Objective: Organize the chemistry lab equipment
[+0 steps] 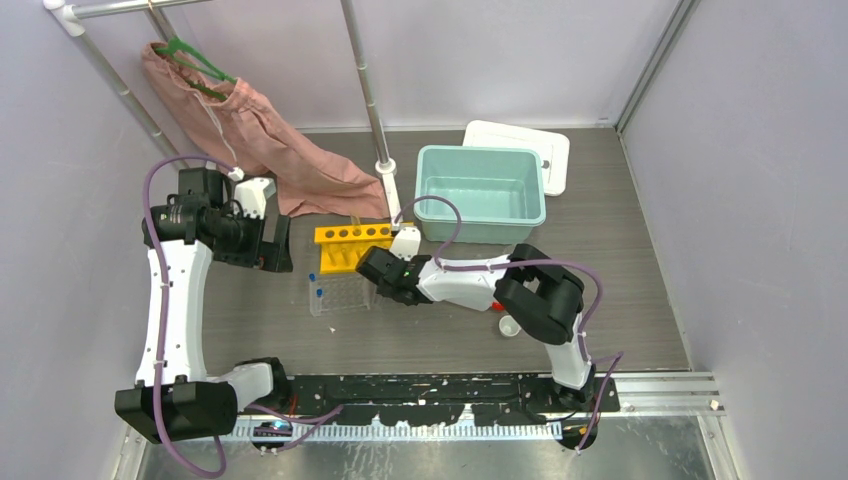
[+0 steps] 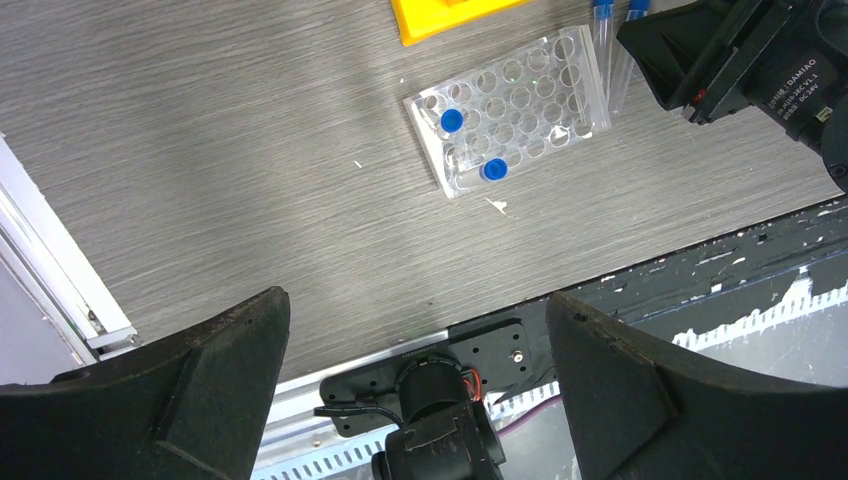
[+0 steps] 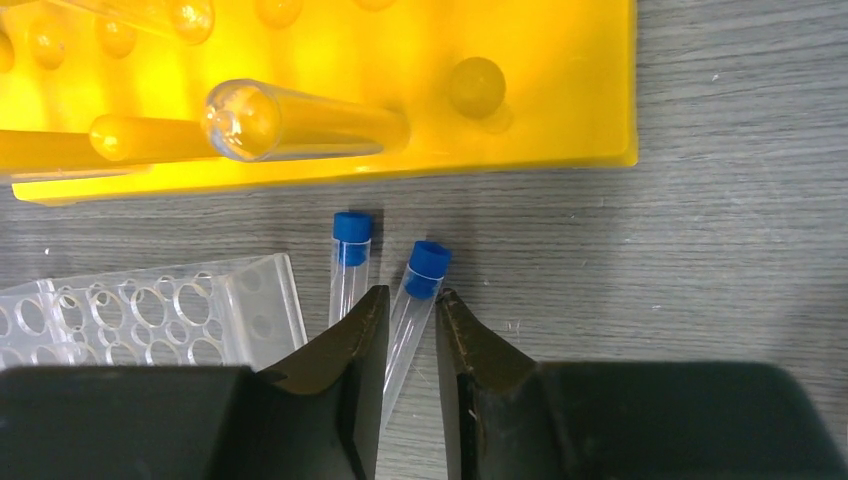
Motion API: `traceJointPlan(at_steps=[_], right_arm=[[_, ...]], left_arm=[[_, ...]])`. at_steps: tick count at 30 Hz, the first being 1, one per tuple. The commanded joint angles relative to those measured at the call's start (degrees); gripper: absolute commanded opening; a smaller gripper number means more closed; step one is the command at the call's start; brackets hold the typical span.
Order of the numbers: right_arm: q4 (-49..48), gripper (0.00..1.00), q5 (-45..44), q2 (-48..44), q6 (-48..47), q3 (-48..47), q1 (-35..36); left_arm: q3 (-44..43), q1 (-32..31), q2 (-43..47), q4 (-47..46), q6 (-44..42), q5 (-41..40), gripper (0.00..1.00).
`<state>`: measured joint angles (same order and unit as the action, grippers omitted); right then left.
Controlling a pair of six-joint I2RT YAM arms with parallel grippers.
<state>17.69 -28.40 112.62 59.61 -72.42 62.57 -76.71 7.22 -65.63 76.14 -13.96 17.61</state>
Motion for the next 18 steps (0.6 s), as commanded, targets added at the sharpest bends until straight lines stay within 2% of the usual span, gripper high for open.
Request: traceJointPlan(at_steps=[1, 5, 9, 18], right_arm=[[-0.6, 0.28, -1.0, -0.4, 2.1, 0.2, 0.1], [0.8, 0.17, -1.7, -2.0, 2.0, 0.5, 0.1], [0.3, 0.05, -4.7, -8.3, 0.7, 2.7, 0.7], [-4.5, 0.01, -4.9, -18.2, -7.9, -1.0, 6.0]], left_arm=[[-2.2, 0.1, 0.9, -0.1, -0.6, 1.2, 0.99], [-2.3, 0.1, 0.9, -0.1, -0.3, 1.9, 0.99], [-1.6, 0.1, 1.3, -0.2, 0.8, 4.1, 1.00], [-1.8, 0.1, 3.9, 0.0, -0.1, 12.4, 0.99]])
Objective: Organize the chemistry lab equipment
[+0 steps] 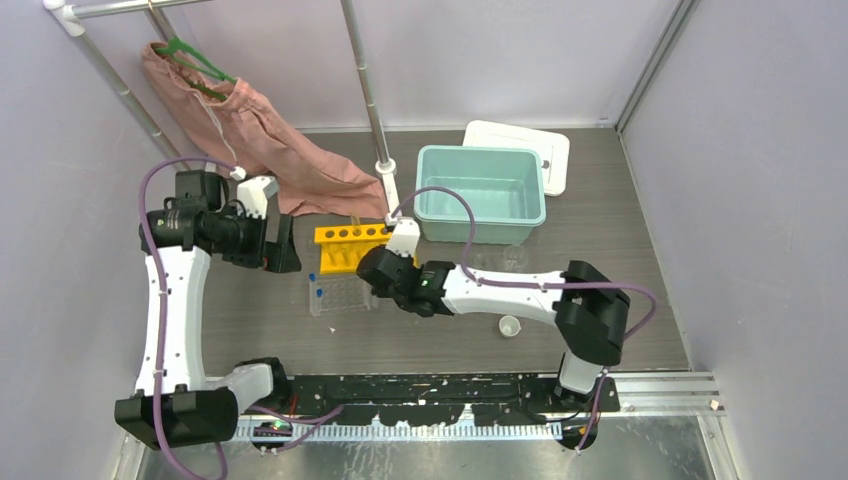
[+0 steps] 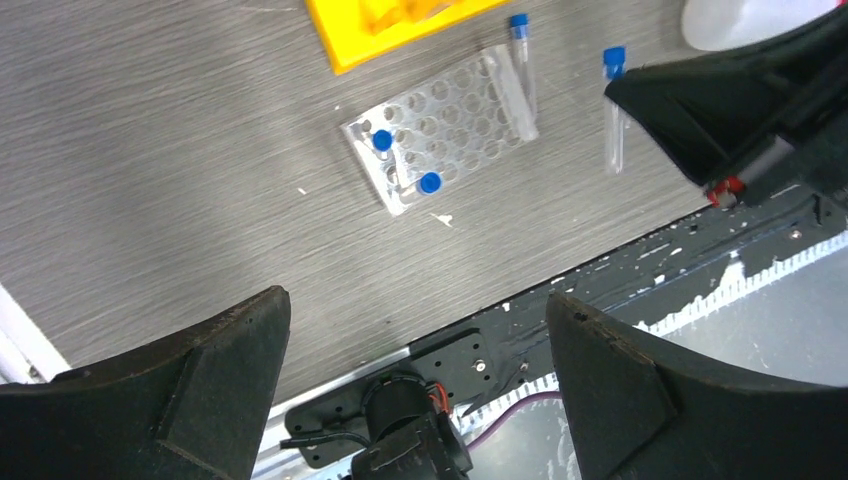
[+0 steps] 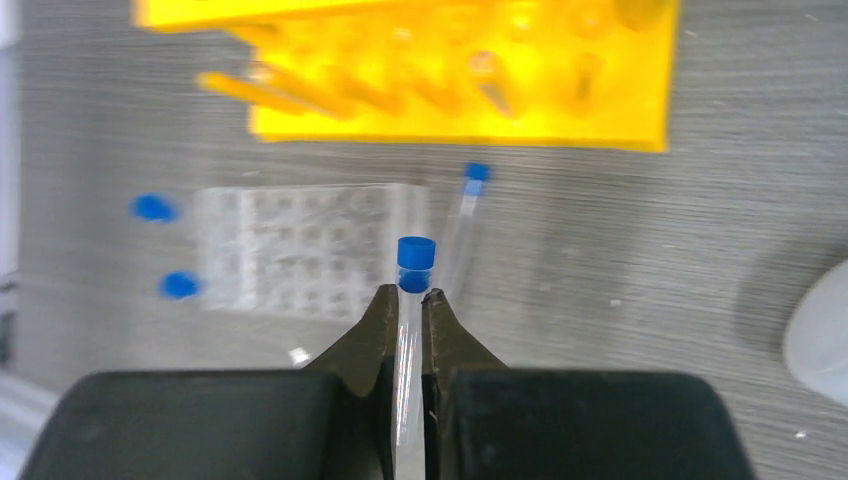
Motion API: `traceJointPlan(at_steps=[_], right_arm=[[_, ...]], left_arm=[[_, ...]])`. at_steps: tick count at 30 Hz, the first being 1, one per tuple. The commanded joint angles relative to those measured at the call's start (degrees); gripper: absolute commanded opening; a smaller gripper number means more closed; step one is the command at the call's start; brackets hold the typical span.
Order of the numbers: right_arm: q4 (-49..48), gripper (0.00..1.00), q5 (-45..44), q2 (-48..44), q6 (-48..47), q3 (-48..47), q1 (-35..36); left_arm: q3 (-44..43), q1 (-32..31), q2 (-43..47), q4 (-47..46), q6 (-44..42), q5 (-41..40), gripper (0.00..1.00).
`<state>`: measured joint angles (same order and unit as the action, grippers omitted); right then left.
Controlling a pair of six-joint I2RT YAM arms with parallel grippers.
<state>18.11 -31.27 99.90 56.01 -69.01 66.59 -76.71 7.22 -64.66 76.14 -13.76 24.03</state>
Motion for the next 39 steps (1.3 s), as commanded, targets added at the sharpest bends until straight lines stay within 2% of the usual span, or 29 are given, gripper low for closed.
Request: traceJointPlan(at_steps=[1, 6, 11, 15, 24, 27, 30, 31, 32, 34, 36, 39], right_arm=[[-5.5, 0.01, -1.3, -5.9, -4.8, -5.2, 2.0], [-10.6, 0.01, 1.4, -6.0, -8.0, -11.4, 2.0], [-12.9, 0.01, 6.3, -2.5, -8.1, -18.4, 2.0], [-14.3, 0.01, 9.4, 0.1, -6.4, -22.6, 2.1], [-16.2, 0.01, 10.1, 3.5, -6.1, -27.5, 3.9], [-17.1, 0.01, 9.7, 3.4, -5.9, -27.1, 4.2], [-17.0, 0.01, 8.9, 3.5, -6.2, -27.1, 4.4], [-16.8, 0.01, 8.4, 3.4, -6.2, -27.1, 4.3], [-16.6, 0.01, 8.2, 3.4, -6.2, -27.1, 4.4], [-16.1, 0.09, 8.0, 3.5, -6.2, -27.4, 4.4], [-15.6, 0.25, 8.8, 3.7, -5.9, -27.9, 4.4], [-11.0, 0.44, 13.2, 4.6, -4.0, -30.6, 3.2]], left_arm=[[-1.9, 0.1, 3.4, 0.2, -0.6, 7.1, 0.98], [-2.3, 0.1, 4.7, 1.5, -1.7, 12.2, 0.94], [-1.9, 0.1, 4.8, 1.7, -1.0, 15.9, 0.84], [-1.7, 0.1, 4.4, 1.0, 1.0, 16.8, 0.73], [-1.2, 0.1, 4.0, 0.2, 2.8, 18.5, 0.62], [-0.7, 0.1, 3.8, 0.2, 2.4, 17.4, 0.52], [-0.5, 0.1, 3.6, 0.4, 2.1, 16.8, 0.36], [-0.5, 0.1, 3.6, 0.5, 1.8, 16.8, 0.28], [-0.6, 0.1, 3.6, 0.4, 1.8, 16.8, 0.25], [-0.6, 0.1, 3.7, -0.2, 2.0, 17.1, 0.15], [-0.7, 0.1, 3.6, -0.7, 2.0, 17.3, 0.10], [-0.9, 0.1, 3.6, -0.3, 1.2, 17.8, 0.06]])
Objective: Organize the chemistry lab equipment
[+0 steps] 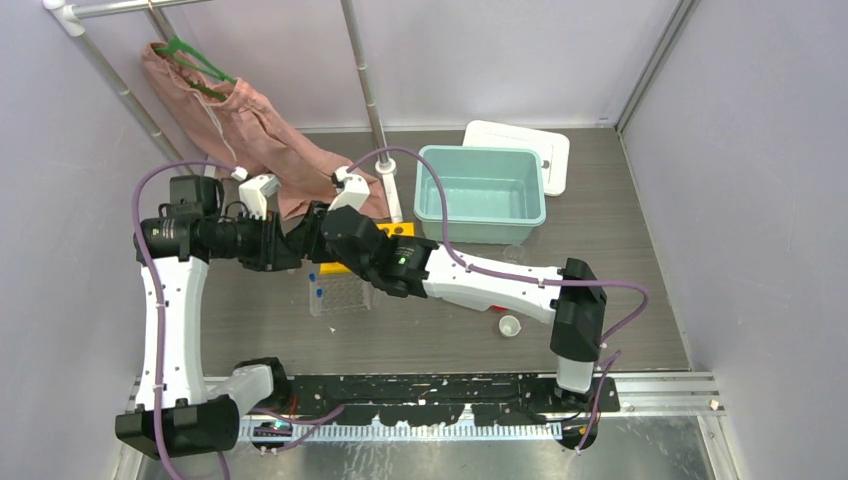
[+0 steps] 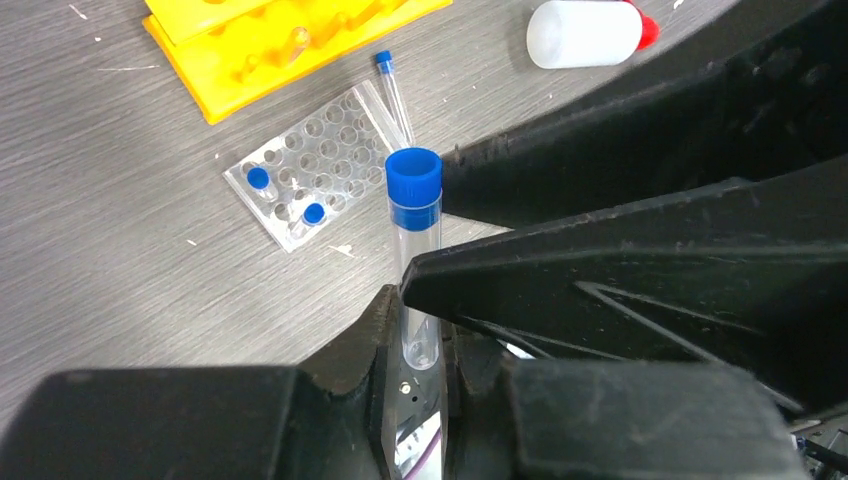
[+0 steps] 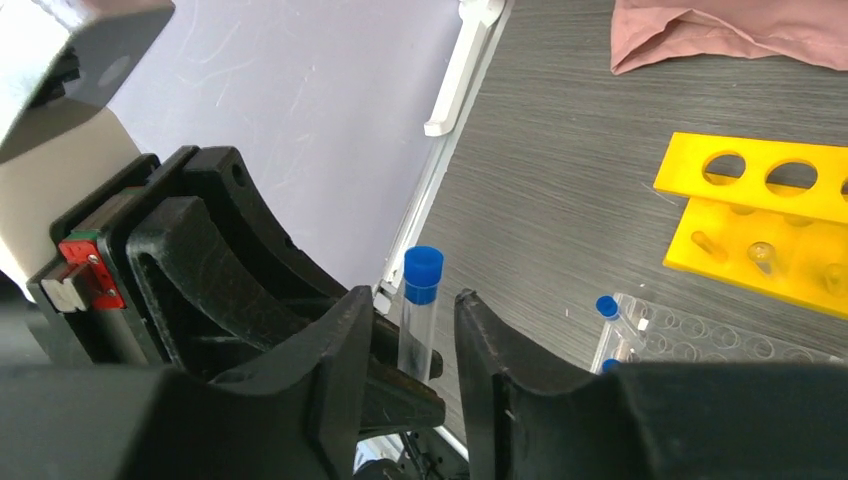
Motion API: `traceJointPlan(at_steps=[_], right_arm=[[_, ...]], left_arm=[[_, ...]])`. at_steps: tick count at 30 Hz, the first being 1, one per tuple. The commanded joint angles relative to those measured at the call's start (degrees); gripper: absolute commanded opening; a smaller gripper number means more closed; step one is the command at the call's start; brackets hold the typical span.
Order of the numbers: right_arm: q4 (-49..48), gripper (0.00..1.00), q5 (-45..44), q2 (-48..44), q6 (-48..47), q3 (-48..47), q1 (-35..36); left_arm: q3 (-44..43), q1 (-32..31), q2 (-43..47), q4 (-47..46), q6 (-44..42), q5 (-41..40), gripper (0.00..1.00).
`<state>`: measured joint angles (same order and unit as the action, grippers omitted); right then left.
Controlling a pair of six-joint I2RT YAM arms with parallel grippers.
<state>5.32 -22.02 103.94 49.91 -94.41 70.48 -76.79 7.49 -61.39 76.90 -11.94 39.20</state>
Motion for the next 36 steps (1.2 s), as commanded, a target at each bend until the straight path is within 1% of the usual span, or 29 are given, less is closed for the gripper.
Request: traceJointPlan(at_steps=[1, 4, 7, 10, 15, 17, 21, 28, 32, 36], right_arm=[[4.5, 0.46, 7.1, 1.0, 3.5, -6.7, -1.9], [11.8, 0.51, 13.9, 2.2, 4.9, -11.5, -4.1], [15.9, 0.52, 19.0, 2.9, 3.6, -14.5, -5.3], [17.7, 0.51, 23.9, 2.9, 2.4, -15.3, -5.8], [17.3, 0.46, 28.6, 2.5, 2.4, -14.3, -6.8], [17.3, 0.44, 29.2, 2.5, 2.3, -14.3, -7.1], [17.6, 0.36, 29.5, 2.3, 1.8, -14.4, -7.5], [19.4, 0.35, 29.6, 2.8, 0.4, -15.5, -8.9], [20.8, 0.35, 29.6, 3.6, -0.3, -16.8, -8.8], [20.8, 0.32, 29.1, 3.6, -0.5, -16.4, -8.8]], left_arm=[[-0.7, -0.2, 0.5, -0.9, -1.4, 2.8, 0.05], [0.0, -0.2, 1.4, -0.9, -3.1, 3.2, 0.04], [0.2, -0.2, 2.6, -0.4, -5.1, 5.5, 0.04], [0.0, -0.2, 3.5, 0.5, -7.2, 7.1, 0.04], [0.3, -0.2, 4.2, 0.4, -8.1, 5.9, 0.02], [0.3, -0.2, 4.2, 1.1, -8.6, 5.9, 0.02], [0.2, -0.2, 4.7, 2.1, -9.9, 5.7, 0.01], [-0.1, -0.2, 5.7, 5.1, -13.5, 7.4, 0.00], [0.0, -0.2, 5.9, 5.3, -13.9, 7.7, 0.00], [0.2, -0.2, 5.6, 5.8, -14.1, 8.2, 0.00]])
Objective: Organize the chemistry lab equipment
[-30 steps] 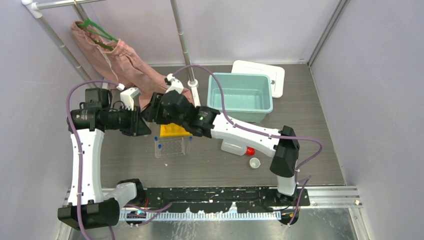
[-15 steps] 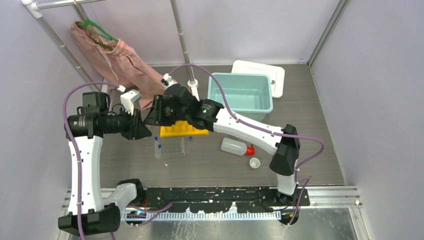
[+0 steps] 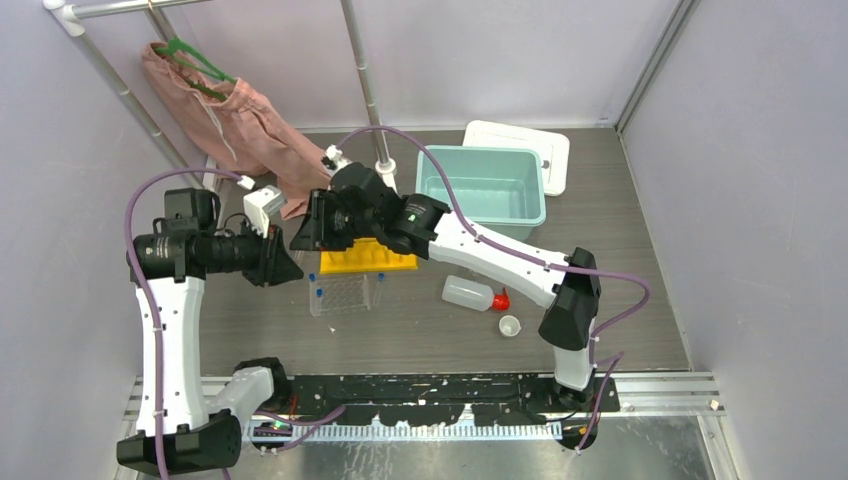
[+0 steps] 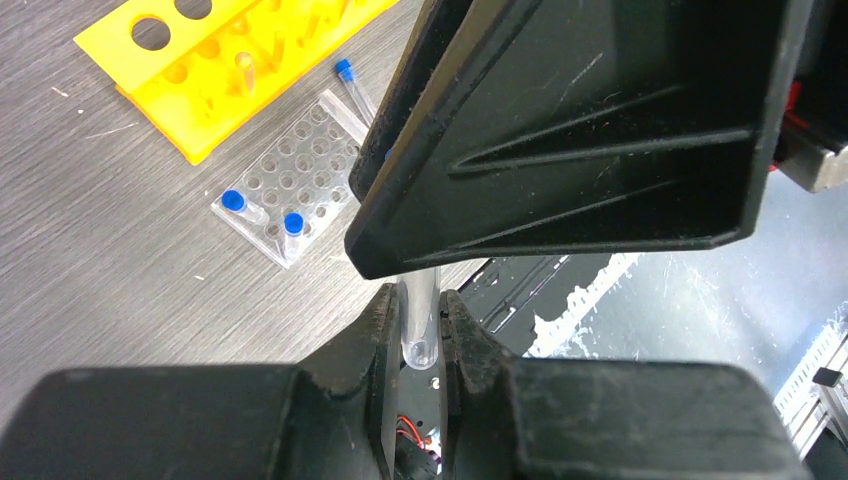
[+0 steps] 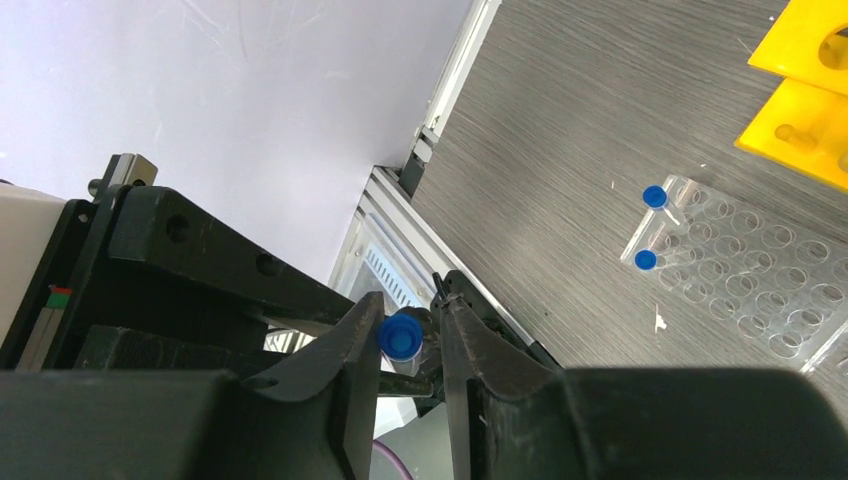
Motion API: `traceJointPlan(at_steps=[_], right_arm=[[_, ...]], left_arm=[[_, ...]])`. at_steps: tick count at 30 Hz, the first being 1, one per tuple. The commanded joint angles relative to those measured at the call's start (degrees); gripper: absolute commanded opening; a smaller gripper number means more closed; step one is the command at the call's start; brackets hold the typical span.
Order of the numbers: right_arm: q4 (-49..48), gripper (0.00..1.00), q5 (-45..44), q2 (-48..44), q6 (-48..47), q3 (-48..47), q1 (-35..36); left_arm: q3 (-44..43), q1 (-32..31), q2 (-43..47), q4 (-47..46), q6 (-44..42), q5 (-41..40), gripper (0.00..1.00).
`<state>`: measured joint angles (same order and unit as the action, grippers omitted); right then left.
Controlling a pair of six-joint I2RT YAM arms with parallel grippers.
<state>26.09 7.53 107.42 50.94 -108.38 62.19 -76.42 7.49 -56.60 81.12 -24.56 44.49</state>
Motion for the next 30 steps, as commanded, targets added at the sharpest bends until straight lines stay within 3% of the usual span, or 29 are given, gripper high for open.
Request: traceJointPlan(at_steps=[1, 8, 10, 13, 14, 16, 19, 23, 30], right_arm=[[0.1, 0.31, -0.7, 0.2, -1.6, -2.4, -0.5], [0.2, 0.10, -0.5, 0.1, -2.0, -2.5, -0.5], [0.3, 0.03, -1.4, -0.7, -2.7, -1.9, -0.6], [1.3, 0.01, -5.1, -2.3, -5.4, -0.5, -0.6], [1.5, 0.01, -6.8, -3.4, -7.0, 0.3, -0.6], [1.5, 0.01, -12.1, -4.9, -10.0, 2.2, -0.6], [0.0, 0.01, -18.3, -6.6, -14.5, 6.4, -0.3], [-7.2, 0.01, -25.2, -8.0, -19.8, 15.1, 1.0], [-29.6, 0.01, -36.7, -7.9, -34.1, 30.1, 6.6]], left_arm=[[-0.2, -0.2, 0.7, 1.7, -1.6, 3.0, 0.00], [0.2, -0.2, 1.0, 0.5, -1.0, 1.5, 0.03], [0.6, -0.2, 1.1, -0.8, 0.3, 0.1, 0.25], [1.6, -0.2, 0.7, -4.6, 4.6, -5.3, 0.75], [1.7, -0.2, 0.4, -6.2, 6.9, -8.2, 0.85], [1.5, -0.2, -0.6, -7.6, 9.5, -13.2, 0.94], [1.1, -0.2, -2.6, -7.3, 11.1, -15.6, 0.99], [1.2, -0.2, -4.7, -7.5, 12.8, -17.4, 1.00], [2.0, -0.2, -5.5, -8.5, 13.9, -19.8, 1.00]])
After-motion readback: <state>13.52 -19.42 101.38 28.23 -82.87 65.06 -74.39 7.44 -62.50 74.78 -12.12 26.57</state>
